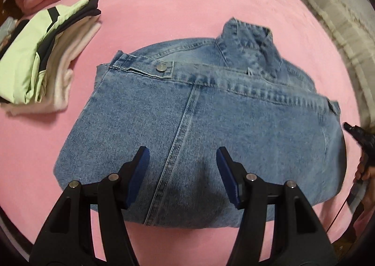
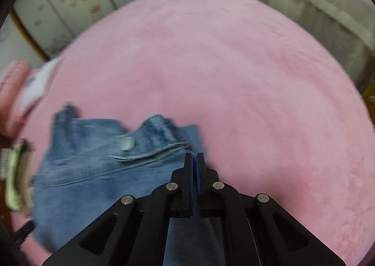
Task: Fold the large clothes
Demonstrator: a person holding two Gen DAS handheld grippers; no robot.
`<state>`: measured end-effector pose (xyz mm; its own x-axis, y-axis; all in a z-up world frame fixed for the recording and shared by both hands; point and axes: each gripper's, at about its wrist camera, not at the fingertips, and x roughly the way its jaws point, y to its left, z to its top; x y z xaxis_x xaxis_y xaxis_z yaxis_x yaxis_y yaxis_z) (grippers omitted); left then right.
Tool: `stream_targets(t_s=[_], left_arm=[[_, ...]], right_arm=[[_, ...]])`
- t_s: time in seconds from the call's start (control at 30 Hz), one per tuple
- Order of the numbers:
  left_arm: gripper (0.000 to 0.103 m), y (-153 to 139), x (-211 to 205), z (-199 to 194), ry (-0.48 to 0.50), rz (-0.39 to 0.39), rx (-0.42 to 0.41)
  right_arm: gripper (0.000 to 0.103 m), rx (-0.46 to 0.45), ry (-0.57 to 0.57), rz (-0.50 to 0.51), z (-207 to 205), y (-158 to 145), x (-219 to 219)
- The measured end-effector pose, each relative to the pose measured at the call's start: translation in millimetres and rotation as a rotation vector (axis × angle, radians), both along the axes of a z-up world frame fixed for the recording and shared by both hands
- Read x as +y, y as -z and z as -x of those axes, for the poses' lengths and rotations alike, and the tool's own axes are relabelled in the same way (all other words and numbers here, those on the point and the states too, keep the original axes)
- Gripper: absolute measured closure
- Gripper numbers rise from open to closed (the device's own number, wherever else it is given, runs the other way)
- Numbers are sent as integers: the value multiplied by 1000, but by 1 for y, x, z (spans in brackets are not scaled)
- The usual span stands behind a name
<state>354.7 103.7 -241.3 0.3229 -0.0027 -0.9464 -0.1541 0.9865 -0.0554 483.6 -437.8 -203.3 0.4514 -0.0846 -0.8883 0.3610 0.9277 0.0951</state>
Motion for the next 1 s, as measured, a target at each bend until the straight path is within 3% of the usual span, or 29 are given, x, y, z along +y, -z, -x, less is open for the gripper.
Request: stream_targets(t_s=[0.07,0.2,0.37,0.47,0.57,0.7,0.8,0.87,0.9,1.0], left_arm=[[47,2,1,2,3,-46,21],[47,6,22,7,-31,-99,28],[47,11,84,-8,-104,-83,-5],[47,16,119,-32,-113,-83,-25],[43,30,135,-60,-62,-123,13],[41,53,147,-90,4,-113,70],[42,59,151,-97,41,-73,75],[56,59,151,-97,60,0,68],[59,58,149,-96,66,-14,63],[83,58,144,-93,110,-103,39]], right_arm=[[102,47,80,132,5,-2,-10],[102,-60,82,-82,37,-25,-26],[77,7,-82,-58,66,-29,6],[75,18,-145,-47,80,-18,53],[75,49,-181,-62,98,-10,76],[75,88,-186,-90,104,17,118],[73,79,-194,-84,109,19,128],[72,77,-202,-89,103,24,135],[72,76,-202,-92,102,22,136],[72,75,-202,-104,101,11,129]])
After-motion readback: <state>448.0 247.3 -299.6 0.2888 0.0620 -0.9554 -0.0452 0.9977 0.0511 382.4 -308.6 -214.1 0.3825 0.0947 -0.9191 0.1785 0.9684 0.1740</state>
